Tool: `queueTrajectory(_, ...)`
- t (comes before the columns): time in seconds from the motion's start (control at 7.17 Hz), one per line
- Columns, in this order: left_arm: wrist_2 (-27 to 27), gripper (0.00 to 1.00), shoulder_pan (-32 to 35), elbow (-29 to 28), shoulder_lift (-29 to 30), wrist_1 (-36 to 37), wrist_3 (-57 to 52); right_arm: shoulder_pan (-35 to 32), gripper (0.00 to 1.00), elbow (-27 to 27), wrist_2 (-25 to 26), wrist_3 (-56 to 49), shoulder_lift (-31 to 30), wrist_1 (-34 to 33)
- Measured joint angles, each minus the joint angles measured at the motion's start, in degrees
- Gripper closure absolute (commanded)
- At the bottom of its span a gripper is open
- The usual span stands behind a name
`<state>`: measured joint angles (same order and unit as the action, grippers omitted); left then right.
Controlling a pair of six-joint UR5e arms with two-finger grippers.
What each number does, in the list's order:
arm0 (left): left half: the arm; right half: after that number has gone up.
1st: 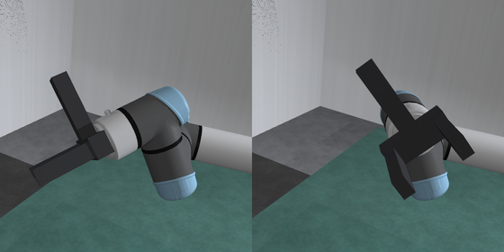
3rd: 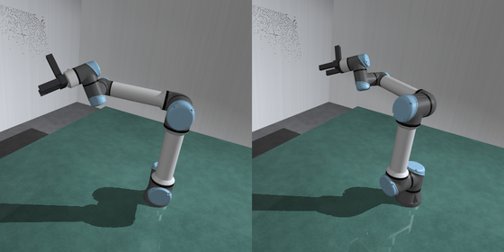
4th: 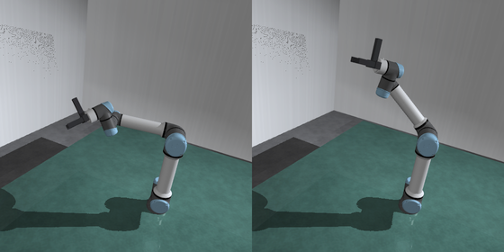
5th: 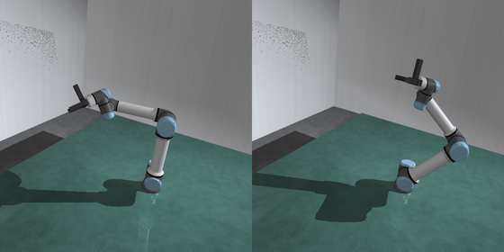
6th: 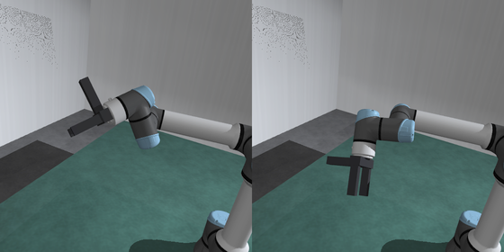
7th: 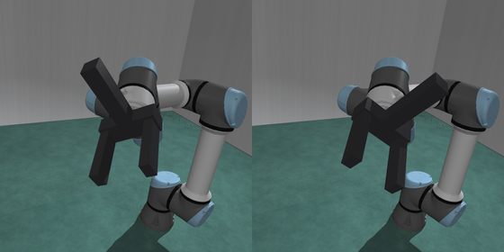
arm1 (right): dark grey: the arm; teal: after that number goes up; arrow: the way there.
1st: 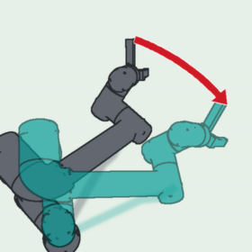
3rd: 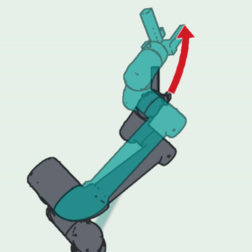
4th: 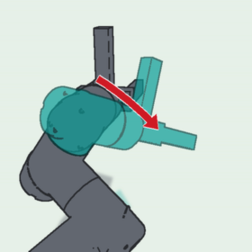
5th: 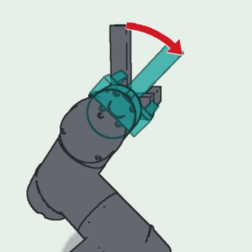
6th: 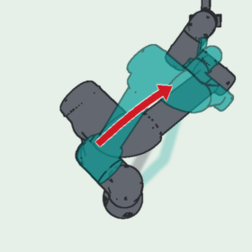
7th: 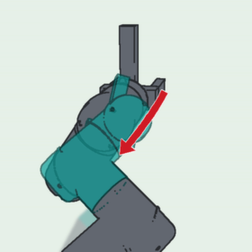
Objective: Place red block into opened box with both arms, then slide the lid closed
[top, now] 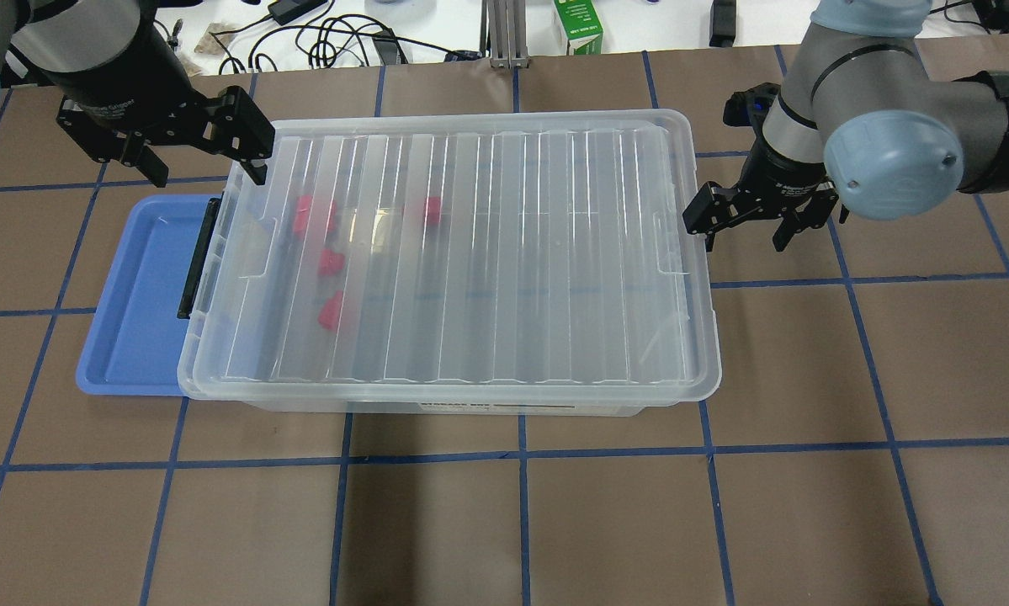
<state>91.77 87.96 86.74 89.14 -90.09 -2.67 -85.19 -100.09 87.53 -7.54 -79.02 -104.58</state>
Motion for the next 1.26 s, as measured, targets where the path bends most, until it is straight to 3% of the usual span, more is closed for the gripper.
queueTrajectory(0.42, 0.0, 0.0, 0.0, 0.1, 0.0, 0.0, 0.0, -0.1, 0.0, 3.7, 1.0, 0.0, -2.4, 2.4)
queueTrajectory(0.98, 0.0, 0.0, 0.0, 0.2, 0.0, 0.0, 0.0, -0.3, 0.0, 8.7, 1.0, 4.7, -11.4, 18.6)
queueTrajectory(1.26, 0.0, 0.0, 0.0, 0.2, 0.0, 0.1, 0.0, -2.2, 0.0, 8.9, 1.0, 8.3, -12.3, 20.5)
